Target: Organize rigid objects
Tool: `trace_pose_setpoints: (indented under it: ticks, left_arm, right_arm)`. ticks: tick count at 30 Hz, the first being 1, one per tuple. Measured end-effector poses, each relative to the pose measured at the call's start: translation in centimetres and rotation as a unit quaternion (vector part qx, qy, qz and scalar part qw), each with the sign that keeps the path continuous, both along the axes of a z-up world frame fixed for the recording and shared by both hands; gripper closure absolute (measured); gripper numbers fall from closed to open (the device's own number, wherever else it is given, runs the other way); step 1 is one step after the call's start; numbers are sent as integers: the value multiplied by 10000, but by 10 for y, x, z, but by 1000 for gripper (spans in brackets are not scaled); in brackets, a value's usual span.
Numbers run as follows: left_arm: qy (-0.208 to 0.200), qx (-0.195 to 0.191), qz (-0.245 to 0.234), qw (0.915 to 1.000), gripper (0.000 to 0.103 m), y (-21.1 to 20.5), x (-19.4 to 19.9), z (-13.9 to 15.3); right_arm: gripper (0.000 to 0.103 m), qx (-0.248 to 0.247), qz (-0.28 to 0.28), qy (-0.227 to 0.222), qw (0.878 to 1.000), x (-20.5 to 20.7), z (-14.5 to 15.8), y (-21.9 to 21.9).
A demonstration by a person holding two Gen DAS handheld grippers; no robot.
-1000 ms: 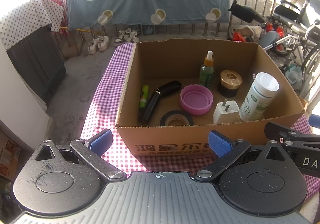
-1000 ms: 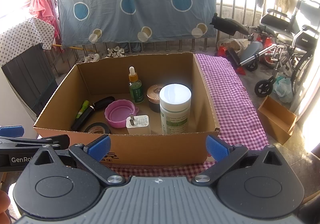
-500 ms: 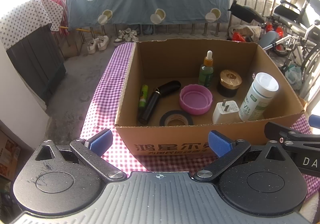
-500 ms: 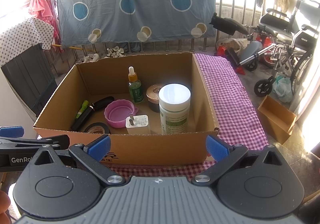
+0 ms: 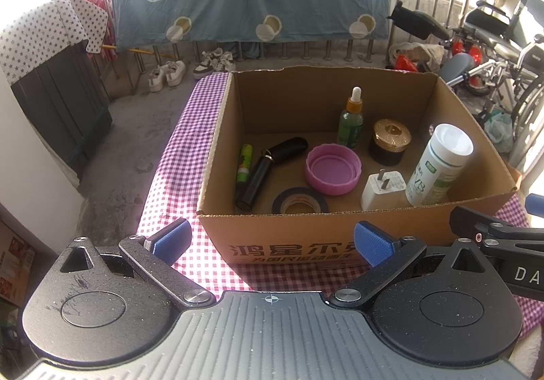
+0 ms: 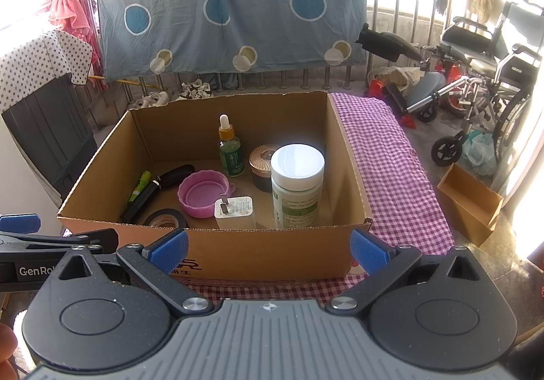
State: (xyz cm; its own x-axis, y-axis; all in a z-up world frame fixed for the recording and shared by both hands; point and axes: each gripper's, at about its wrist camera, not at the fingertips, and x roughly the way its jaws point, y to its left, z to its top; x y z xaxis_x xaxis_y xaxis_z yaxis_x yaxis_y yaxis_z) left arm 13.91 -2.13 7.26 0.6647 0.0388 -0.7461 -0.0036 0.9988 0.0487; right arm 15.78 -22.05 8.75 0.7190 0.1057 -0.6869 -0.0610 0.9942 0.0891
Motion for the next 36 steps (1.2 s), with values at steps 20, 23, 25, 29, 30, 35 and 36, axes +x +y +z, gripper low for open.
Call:
trace_pose_setpoints:
  ticks: [20,23,25,29,30,35,36]
  left_arm:
    - [-7,-5,3,10000,1,1,-1,1]
    - [-12,-7,6,10000,1,1,-1,2]
    - [-16,-7,7,10000,1,1,-1,2]
    - [-17,-6,3,10000,1,2,-1,2]
    - [-20,-4,4,10000,1,1,-1,2]
    - [-16,-10,5,10000,1,3,-1,3]
    - [-16,-10,7,10000,1,3,-1,3]
  right_arm:
    - [0,-45,11,-23,10000,0,6,2]
    - [0,-46,11,-26,10000,0,6,2]
    - [0,-45,9,-29,10000,0,6,2]
    - [0,-51,11,-33,10000,0,6,3]
    - [0,-51,13,-34,10000,0,6,3]
    - [0,-50,14,-35,10000,1,7,2]
    - [0,-50,11,-33,10000,0,6,3]
